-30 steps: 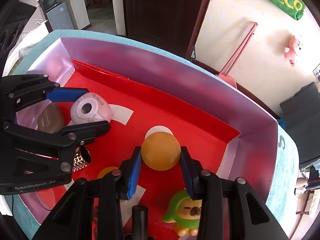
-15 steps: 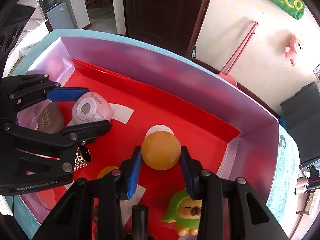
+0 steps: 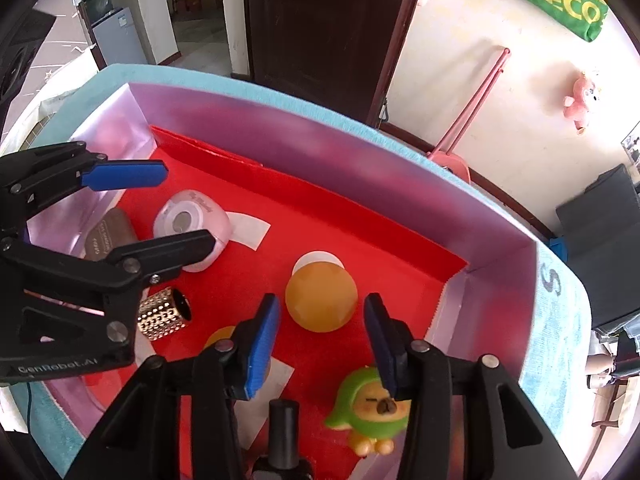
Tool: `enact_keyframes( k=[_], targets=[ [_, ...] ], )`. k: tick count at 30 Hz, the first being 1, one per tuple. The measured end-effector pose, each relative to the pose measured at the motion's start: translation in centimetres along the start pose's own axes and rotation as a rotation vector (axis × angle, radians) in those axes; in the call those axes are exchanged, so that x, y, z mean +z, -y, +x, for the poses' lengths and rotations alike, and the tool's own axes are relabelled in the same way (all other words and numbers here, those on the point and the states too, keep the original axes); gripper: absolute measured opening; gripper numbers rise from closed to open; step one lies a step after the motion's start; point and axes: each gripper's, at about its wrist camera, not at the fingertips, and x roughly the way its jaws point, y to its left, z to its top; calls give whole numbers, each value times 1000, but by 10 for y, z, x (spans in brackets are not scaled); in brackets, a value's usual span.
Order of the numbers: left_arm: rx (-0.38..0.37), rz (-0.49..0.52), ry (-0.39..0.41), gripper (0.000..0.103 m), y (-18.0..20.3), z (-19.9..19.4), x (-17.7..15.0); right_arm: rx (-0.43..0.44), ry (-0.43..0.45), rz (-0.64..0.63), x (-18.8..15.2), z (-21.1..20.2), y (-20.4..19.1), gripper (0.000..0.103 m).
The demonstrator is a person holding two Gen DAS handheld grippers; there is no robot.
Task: Organize rigid objects
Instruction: 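Carry the pink compact and orange compact into the pink box and open both tools, then lift both tools up out of the box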
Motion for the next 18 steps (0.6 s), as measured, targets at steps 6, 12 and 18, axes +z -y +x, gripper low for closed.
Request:
enact_keyframes(
  k=[6,12,18],
  targets=[
    [35,-19,75,77,0,-38,-10,-16,55,18,-8,-38,-7,56],
    [51,-30,148,78,6,-77,-25,-30,140,28,-27,-87,-21,68],
    [66,-34,204,84,15,-107,-47,-30,199,54,-40,-120,-28,75]
  ],
)
